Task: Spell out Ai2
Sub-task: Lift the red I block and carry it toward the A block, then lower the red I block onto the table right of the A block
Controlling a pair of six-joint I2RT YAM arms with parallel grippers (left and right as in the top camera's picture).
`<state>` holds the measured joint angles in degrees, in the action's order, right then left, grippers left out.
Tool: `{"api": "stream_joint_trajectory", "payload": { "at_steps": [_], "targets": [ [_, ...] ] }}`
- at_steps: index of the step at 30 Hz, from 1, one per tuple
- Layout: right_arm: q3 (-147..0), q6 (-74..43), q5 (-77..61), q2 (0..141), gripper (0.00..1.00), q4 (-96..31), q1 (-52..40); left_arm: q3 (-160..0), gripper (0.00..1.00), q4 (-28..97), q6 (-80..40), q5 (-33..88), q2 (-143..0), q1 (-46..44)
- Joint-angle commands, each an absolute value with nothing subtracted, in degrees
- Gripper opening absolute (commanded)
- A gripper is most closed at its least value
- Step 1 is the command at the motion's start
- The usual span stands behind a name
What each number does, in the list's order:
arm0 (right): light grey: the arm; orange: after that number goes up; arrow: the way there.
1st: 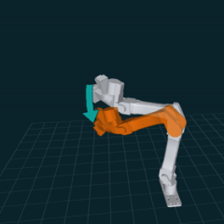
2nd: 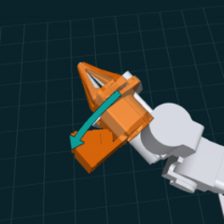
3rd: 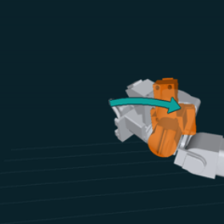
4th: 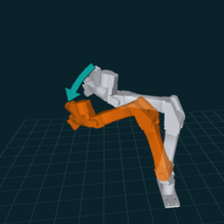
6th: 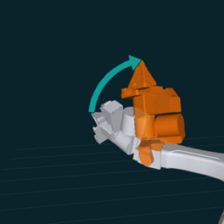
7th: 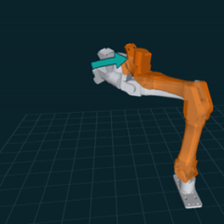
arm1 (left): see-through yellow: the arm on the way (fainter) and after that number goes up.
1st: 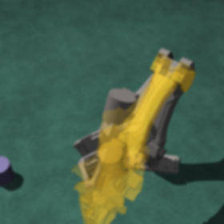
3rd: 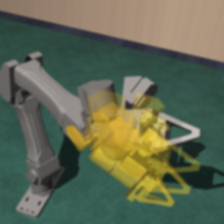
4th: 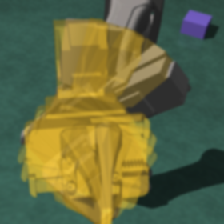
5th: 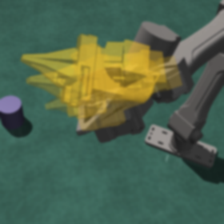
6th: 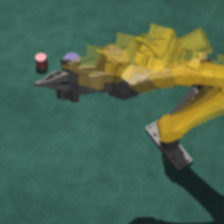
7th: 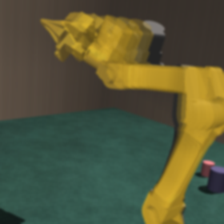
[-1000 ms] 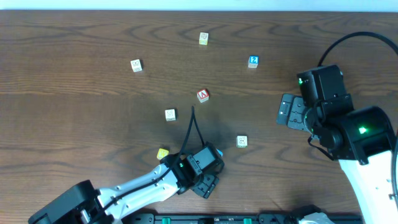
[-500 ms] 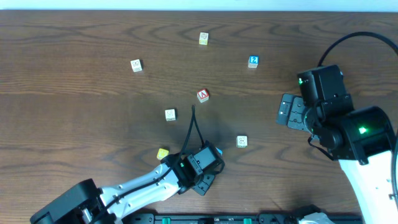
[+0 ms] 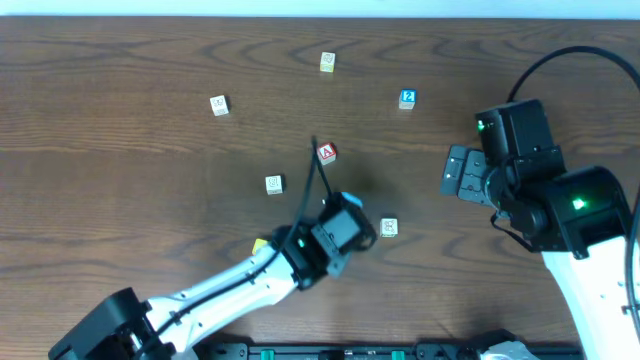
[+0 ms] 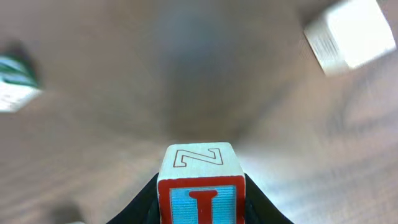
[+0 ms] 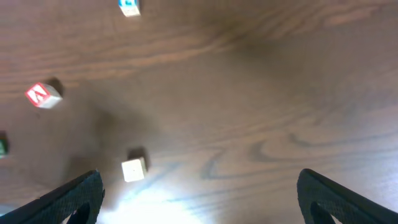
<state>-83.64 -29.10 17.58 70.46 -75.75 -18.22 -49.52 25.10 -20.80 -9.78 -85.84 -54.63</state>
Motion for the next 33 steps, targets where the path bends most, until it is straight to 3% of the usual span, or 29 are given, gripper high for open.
{"api": "stream_joint_trajectory", "payload": {
  "at_steps": [1,7,16,33],
  "targets": [
    [-84.2,-29.74,17.32,68.75,0.99,-74.98,-17.87,-51.48,0.22,24.71,-20.82,-13.91,-86.13,-50.39],
    [-84.2,-29.74,17.32,68.36,0.99,-75.31,-17.87,-51.62,0.22,16.99,-20.82,-11.75,-86.15,-44.21],
    [-84.2,-29.71,17.39,68.36,0.99,-75.24,-17.85,-54.41,0.19,10.37,-21.26,-11.77,-87.79,-42.74],
    [-84.2,-30.46,17.47,68.36,0.99,-78.54,-17.87,-77.43,0.16,13.04,-22.31,-7.4,-113.45,-41.1]
  ]
}}
